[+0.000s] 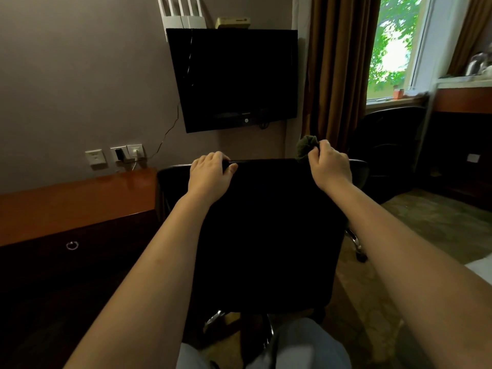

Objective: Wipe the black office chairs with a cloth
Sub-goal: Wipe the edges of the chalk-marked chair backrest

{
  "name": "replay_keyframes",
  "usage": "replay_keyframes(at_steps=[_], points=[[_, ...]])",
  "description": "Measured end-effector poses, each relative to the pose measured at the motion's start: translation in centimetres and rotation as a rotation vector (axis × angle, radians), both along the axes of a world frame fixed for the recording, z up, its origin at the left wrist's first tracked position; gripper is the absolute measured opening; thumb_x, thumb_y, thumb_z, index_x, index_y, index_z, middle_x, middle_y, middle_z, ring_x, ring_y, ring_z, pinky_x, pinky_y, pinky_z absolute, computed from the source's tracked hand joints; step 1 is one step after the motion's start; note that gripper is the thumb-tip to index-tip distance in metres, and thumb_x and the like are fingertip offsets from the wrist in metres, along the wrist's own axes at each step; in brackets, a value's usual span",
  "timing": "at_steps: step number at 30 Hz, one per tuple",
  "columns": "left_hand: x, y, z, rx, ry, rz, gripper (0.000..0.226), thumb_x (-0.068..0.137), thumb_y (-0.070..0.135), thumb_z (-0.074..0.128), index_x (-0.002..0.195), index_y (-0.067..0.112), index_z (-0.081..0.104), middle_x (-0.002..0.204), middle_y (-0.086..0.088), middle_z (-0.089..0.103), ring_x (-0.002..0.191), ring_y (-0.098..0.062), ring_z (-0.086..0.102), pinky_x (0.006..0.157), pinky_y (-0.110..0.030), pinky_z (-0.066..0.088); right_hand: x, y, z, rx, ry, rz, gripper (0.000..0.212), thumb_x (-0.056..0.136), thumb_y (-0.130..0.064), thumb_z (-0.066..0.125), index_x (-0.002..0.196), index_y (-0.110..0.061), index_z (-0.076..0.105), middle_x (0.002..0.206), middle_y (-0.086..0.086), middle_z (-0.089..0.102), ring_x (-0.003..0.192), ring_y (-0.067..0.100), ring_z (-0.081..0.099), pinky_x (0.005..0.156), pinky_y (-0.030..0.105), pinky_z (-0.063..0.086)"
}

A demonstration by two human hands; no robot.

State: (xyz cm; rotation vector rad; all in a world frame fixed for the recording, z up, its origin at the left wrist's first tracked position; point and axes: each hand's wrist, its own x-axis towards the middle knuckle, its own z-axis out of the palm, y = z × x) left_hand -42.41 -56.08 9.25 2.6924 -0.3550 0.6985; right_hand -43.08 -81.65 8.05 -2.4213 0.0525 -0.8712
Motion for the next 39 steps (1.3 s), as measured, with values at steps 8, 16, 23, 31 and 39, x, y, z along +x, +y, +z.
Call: replay_keyframes(at_steps=[8, 16, 23, 31, 39], points=[[-3.2, -1.8, -2.0, -0.038, -0.258, -0.069, 0.032, 0.098, 0.043, 0.043, 0.115, 0.018, 0.055, 0.115, 0.001, 0.057, 0.112, -0.019, 0.048, 0.101, -0.03, 0.024, -3.7, -2.4, -2.4, -0.155, -0.522, -0.173, 0.023, 0.095, -0.013, 0.042, 0.084, 0.001, 0.057, 0.067, 0.018, 0.061, 0.059, 0.037, 0.055, 0.065, 0.033, 0.03], [-5.5, -2.0, -2.3, -0.038, -0.318, -0.103, 0.034, 0.099, 0.044, 0.042, 0.116, 0.018, 0.055, 0.114, 0.001, 0.057, 0.112, -0.019, 0.047, 0.101, -0.03, 0.024, -6.4, -2.9, -2.2, -0.177, -0.568, -0.15, 0.026, 0.095, -0.016, 0.04, 0.083, 0.0, 0.056, 0.064, 0.017, 0.06, 0.054, 0.036, 0.054, 0.064, 0.03, 0.027], [-4.5, -1.0, -2.2, -0.069, -0.267, -0.142, 0.038, 0.095, 0.054, 0.039, 0.114, 0.023, 0.054, 0.107, 0.01, 0.051, 0.111, -0.015, 0.045, 0.101, -0.028, 0.023, -6.5, -3.4, -0.5, -0.091, -0.377, -0.006, 0.032, 0.102, -0.028, 0.04, 0.1, 0.0, 0.054, 0.07, 0.003, 0.048, 0.061, 0.024, 0.047, 0.051, 0.03, 0.024], [-2.7, 0.0, -2.7, -0.102, -0.268, -0.152, 0.052, 0.089, 0.061, 0.027, 0.113, 0.024, 0.055, 0.103, 0.016, 0.045, 0.109, -0.012, 0.043, 0.096, -0.023, 0.02, -6.2, -6.0, -1.6, 0.022, -0.346, -0.154, 0.028, 0.102, -0.025, 0.043, 0.111, 0.001, 0.05, 0.085, 0.017, 0.056, 0.08, 0.038, 0.058, 0.059, 0.03, 0.024], [-0.8, 3.1, -2.4, -0.156, -0.239, -0.154, 0.058, 0.09, 0.059, 0.02, 0.11, 0.02, 0.058, 0.105, 0.007, 0.054, 0.109, -0.018, 0.046, 0.105, -0.034, 0.025, -5.9, -1.2, -1.6, 0.0, -0.423, -0.235, 0.03, 0.101, -0.027, 0.045, 0.107, 0.001, 0.053, 0.085, 0.018, 0.061, 0.079, 0.037, 0.059, 0.061, 0.029, 0.028]])
